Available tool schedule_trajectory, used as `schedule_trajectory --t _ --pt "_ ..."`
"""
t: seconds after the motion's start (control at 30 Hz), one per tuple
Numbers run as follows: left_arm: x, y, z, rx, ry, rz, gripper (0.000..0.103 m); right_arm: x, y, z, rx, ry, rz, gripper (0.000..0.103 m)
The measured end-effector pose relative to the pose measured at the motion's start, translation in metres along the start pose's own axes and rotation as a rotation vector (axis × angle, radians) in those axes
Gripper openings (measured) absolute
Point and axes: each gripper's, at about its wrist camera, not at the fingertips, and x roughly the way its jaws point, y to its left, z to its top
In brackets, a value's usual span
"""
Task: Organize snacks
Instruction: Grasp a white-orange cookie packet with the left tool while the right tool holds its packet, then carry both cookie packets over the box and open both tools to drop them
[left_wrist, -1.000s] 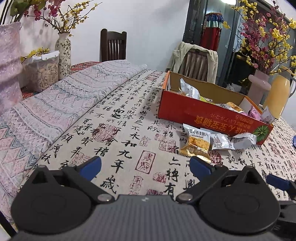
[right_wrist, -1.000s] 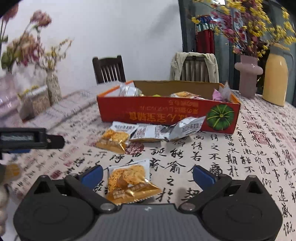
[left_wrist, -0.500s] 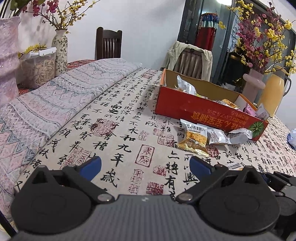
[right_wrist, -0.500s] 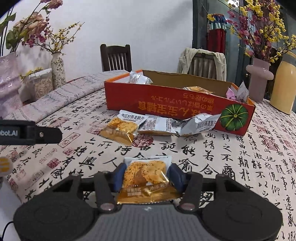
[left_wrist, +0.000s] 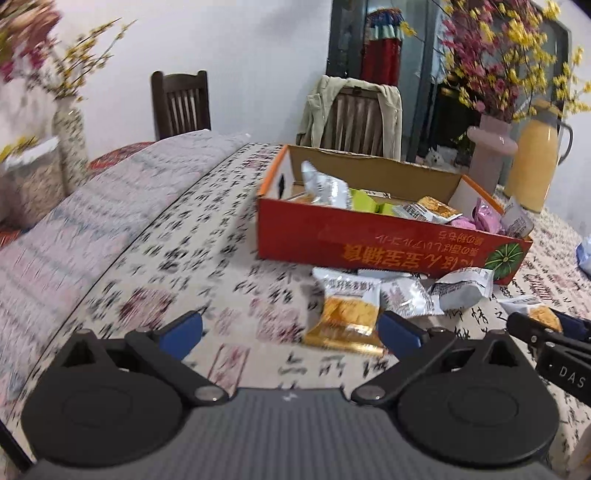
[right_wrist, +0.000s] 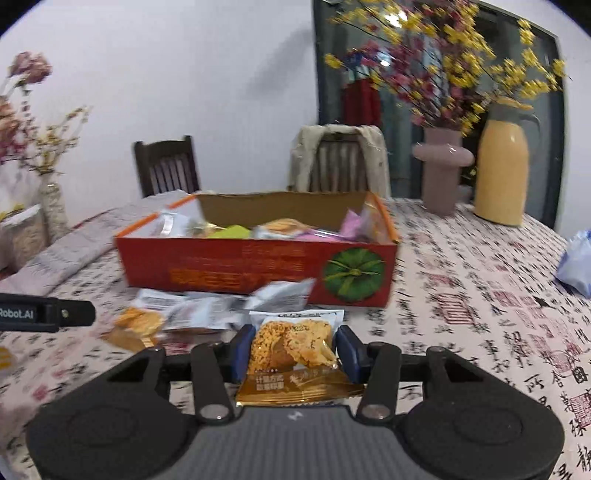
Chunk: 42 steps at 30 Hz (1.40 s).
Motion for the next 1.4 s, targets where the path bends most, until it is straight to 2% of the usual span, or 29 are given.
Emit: schedule_trajectory --t 0.23,0.53,0.6,0.67,0.7,0.77,0.83,0.93,1.1,1.4 --pt "0.039 -0.023 0.011 0.038 0.045 0.036 0.103 0.021 -0.017 -0.003 0.046 0.033 -0.006 0.048" --pt "0.061 -0.027 0.003 0.048 0.079 0.03 0.093 0.023 -0.014 -0.007 0.049 0.042 0.006 0.048" --pt "0.063 -0.03 0.002 0.06 0.083 0.023 0.088 0.023 -0.014 -0.007 0.045 0.042 0.011 0.048" --pt "0.064 -0.031 0.001 0.073 0.092 0.003 0.073 0.022 -0.013 -0.007 0.042 0.04 0.013 0.048" --pt "0.065 -0.032 0.0 0.076 0.101 0.0 0.068 0.022 -0.013 -0.007 0.04 0.04 0.013 0.048" --pt "0.066 -0.031 0.0 0.075 0.1 -0.022 0.066 0.022 -0.012 -0.007 0.039 0.04 0.013 0.048" --pt "0.064 -0.032 -0.001 0.081 0.091 -0.038 0.053 0.022 -0.012 -0.007 0.039 0.039 0.013 0.048" --pt "0.062 -0.031 -0.002 0.077 0.08 -0.064 0.044 0.022 -0.012 -0.007 0.036 0.036 0.013 0.048" --pt "0.059 -0.025 -0.002 0.045 0.065 -0.115 0.044 0.021 -0.011 -0.008 0.031 0.024 0.011 0.048" --pt "0.042 -0.025 -0.002 0.043 -0.028 -0.119 0.044 0.016 -0.01 -0.008 0.032 -0.004 0.0 0.049"
